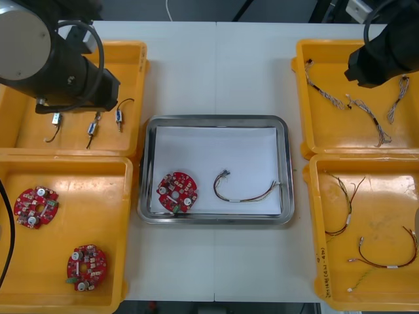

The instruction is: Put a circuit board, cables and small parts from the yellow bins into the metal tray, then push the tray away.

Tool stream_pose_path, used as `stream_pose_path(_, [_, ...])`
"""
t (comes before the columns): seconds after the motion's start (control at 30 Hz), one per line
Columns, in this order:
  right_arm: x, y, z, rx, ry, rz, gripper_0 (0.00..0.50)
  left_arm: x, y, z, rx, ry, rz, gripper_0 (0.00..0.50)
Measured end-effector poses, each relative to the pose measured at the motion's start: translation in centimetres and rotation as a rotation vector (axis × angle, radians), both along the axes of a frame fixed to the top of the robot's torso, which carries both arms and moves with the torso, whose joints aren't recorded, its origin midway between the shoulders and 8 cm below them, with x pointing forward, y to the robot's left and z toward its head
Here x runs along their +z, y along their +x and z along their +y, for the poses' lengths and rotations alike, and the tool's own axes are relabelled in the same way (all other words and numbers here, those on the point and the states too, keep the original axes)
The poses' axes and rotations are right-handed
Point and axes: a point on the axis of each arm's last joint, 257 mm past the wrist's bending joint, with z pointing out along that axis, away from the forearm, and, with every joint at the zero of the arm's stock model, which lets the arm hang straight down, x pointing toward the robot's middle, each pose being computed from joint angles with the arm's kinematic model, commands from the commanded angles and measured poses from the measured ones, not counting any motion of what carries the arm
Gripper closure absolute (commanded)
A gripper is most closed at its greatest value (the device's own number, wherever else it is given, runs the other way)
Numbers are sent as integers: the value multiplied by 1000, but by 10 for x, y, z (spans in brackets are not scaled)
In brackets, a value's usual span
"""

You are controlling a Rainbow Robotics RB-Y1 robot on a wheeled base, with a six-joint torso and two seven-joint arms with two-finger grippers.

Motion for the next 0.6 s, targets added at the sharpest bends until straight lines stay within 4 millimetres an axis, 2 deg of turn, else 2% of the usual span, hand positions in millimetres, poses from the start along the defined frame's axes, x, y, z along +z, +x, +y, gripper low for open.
stream_pose_path(0.27, [4,17,-51,-193,117,49,0,-18,-2,-39,-71,1,6,498])
stream_pose_path(0.43, [4,24,-68,-258,161,88,0,-29,-4,-62,-96,3,7,497])
stream_pose_path(0.6, [-6,26,-81,-323,198,151,0,-42,-6,-86,-145,30,-4,498])
